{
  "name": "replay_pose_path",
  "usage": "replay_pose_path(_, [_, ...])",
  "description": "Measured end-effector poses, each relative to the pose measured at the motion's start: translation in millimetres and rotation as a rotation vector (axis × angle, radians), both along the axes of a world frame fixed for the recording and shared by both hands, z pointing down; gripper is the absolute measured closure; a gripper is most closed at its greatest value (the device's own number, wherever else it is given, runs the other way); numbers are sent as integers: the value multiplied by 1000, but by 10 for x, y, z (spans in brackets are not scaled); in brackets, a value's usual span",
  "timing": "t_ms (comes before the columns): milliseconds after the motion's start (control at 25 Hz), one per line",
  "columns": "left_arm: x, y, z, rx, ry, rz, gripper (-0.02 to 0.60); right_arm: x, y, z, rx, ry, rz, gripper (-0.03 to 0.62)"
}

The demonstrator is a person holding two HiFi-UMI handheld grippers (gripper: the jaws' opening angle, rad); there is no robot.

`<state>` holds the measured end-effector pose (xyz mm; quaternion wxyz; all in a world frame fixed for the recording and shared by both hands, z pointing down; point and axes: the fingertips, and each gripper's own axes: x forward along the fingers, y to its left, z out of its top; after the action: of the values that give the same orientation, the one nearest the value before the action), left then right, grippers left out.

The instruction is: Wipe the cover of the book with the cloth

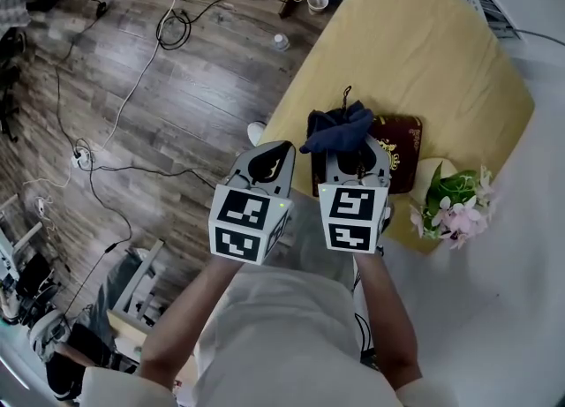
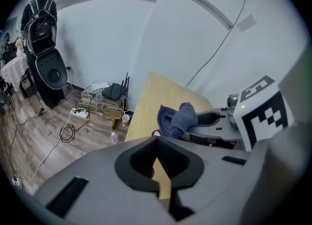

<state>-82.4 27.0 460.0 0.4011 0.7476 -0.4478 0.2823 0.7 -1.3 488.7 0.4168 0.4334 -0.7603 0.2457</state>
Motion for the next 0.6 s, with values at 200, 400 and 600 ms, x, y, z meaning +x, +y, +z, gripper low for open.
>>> replay_pose_path(200, [27, 23, -1, -4, -1, 4, 574, 14, 152, 8, -18, 8, -38, 445])
replay_pose_path(400, [89, 69, -5, 0, -4, 13, 574, 37, 286, 7, -28, 2, -52, 445])
replay_pose_path(600, [114, 143, -13, 1, -13, 12, 574, 66, 476, 22, -51, -14, -56, 445])
